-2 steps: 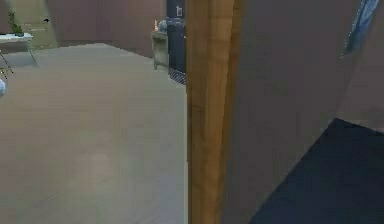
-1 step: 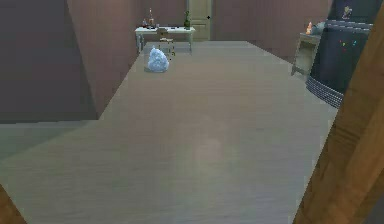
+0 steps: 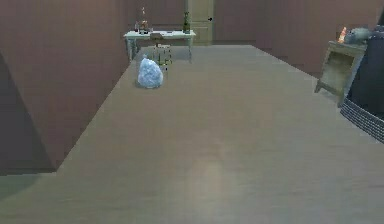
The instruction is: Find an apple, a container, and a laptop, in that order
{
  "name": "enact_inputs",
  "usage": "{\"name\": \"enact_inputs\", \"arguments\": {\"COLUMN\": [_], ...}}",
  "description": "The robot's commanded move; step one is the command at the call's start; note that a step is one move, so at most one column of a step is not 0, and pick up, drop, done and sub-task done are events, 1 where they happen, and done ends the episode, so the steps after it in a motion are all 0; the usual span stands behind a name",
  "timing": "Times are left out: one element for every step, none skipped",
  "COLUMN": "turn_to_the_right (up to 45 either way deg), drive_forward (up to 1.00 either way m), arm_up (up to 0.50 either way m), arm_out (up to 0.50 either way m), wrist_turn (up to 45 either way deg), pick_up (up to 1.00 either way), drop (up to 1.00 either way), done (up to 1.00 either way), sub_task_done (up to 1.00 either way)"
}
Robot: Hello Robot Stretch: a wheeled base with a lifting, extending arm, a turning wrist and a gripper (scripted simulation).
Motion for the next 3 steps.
{"name": "enact_inputs", "arguments": {"turn_to_the_right": [-3.0, 0.0, 0.0], "drive_forward": [0.0, 1.0, 1.0], "arm_up": [0.0, 0.0, 0.0], "arm_out": [0.0, 0.0, 0.0], "wrist_turn": [0.0, 0.0, 0.0], "pick_up": [0.0, 0.0, 0.0], "drop": [0.0, 0.0, 0.0], "done": [0.0, 0.0, 0.0], "sub_task_done": [0.0, 0.0, 0.0]}}
